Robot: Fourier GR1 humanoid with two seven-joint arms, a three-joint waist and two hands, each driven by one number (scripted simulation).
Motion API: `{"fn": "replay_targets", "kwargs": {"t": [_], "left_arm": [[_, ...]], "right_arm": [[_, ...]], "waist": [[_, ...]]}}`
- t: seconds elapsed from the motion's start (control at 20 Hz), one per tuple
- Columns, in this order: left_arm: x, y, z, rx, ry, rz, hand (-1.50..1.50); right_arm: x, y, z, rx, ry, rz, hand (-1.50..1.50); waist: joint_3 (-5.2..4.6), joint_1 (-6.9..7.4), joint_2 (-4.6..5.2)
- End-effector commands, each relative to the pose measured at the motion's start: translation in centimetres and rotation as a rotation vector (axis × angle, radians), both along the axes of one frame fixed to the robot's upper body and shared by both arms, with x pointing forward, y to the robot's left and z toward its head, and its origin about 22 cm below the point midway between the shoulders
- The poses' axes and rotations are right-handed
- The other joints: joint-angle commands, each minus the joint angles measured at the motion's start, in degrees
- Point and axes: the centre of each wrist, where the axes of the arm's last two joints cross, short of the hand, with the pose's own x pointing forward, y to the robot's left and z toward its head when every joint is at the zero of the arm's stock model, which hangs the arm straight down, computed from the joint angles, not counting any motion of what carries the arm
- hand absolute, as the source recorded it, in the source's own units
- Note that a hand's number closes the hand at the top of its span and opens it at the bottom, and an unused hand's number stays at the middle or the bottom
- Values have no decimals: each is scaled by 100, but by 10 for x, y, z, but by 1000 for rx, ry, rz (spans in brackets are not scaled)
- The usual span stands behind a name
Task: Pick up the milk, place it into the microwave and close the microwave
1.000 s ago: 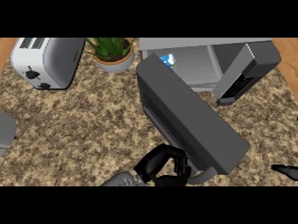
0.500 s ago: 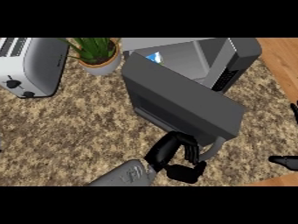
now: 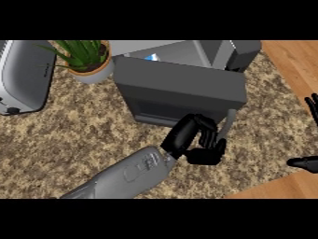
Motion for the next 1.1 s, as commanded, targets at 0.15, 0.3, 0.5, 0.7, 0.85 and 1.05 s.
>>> {"fn": "replay_targets", "kwargs": {"t": [0.15, 0.3, 0.5, 0.7, 0.85, 1.05], "left_arm": [[29, -10, 36, -31, -59, 62, 150], [39, -12, 45, -30, -94, 84, 150], [50, -14, 58, -39, -92, 114, 150], [60, -14, 66, -41, -96, 146, 150], [65, -14, 69, -33, -102, 163, 150], [72, -15, 76, -36, -105, 189, 150]], "right_arm": [[19, -1, 28, 22, -78, 102, -150], [25, 7, 33, 44, -96, 134, -150], [34, 14, 46, 47, -106, 186, -150], [40, 17, 55, 62, -123, 220, -150], [45, 19, 65, 40, -121, 259, -150], [55, 34, 76, 70, -143, 343, -150]], "waist": [[18, -303, 96], [34, -434, 155], [35, -537, 204], [40, -672, 241], [46, -731, 293], [53, -796, 331]]}}
